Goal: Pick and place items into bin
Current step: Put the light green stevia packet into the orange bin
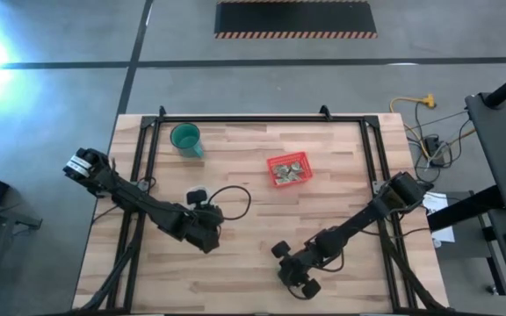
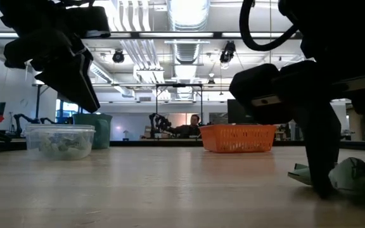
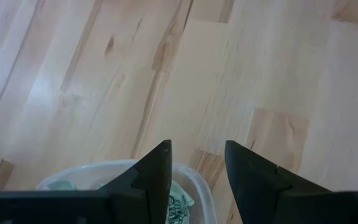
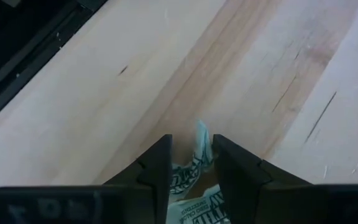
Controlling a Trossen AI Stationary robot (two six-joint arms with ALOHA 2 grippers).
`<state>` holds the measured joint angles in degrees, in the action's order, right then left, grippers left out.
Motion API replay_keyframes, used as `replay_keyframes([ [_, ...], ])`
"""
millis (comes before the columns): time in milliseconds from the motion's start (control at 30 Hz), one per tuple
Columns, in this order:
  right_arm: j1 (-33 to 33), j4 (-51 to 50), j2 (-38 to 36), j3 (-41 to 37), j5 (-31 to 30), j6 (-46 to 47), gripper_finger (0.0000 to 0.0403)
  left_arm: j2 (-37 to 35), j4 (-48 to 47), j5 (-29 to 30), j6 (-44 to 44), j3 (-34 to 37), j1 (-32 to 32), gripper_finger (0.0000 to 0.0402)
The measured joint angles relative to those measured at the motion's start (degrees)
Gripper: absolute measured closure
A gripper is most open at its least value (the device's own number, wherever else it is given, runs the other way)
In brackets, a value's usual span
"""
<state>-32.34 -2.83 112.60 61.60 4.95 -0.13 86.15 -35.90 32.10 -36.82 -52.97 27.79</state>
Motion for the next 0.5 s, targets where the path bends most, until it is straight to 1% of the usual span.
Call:
replay_keyframes([
  [300, 0.00, 0.00, -0.43, 0.00, -0.07, -2.01, 0.0362, 0.00, -0.08, -0.02, 0.00, 0.04, 0.00, 0.0269],
  [500, 0.00, -0.04, -1.42, 0.00, -0.06, -2.17, 0.0391, 0.00, -0.08, 0.00, 0.01, 0.04, -0.01, 0.0269],
])
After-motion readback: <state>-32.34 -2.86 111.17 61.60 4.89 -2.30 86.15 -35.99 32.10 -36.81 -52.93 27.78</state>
